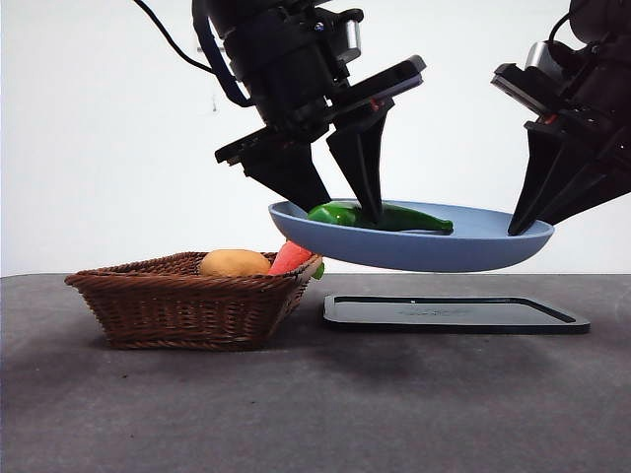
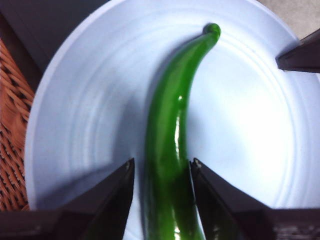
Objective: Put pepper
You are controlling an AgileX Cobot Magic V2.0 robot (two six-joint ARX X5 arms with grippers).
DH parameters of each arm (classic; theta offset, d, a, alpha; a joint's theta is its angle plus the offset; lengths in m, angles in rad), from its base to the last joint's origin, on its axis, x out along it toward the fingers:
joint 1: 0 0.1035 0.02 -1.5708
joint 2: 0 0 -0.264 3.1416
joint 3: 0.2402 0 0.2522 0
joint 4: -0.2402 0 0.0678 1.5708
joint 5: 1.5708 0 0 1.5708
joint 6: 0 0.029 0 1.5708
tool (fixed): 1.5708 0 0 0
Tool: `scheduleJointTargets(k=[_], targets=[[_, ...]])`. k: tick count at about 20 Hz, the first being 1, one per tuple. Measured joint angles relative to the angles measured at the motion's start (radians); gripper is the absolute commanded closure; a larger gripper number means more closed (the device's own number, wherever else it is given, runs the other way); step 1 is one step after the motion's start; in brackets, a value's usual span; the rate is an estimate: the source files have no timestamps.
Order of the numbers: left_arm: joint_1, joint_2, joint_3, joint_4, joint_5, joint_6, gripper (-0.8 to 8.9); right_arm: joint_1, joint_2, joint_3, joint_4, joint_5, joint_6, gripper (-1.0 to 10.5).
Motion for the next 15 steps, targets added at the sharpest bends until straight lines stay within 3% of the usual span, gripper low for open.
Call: scheduleJointTargets(k=[8, 15], targets=[[0.0, -0.071, 0.0, -0.01, 0.058, -0.002, 6.05, -0.003, 0.0, 0.0, 0.001, 0.003, 0.0, 9.4], [0.0, -0.312, 0.011, -0.043, 0.074, 0.01, 6.08, -0.123, 0.047, 0.088, 0.019, 0.054, 0.008, 9.4]])
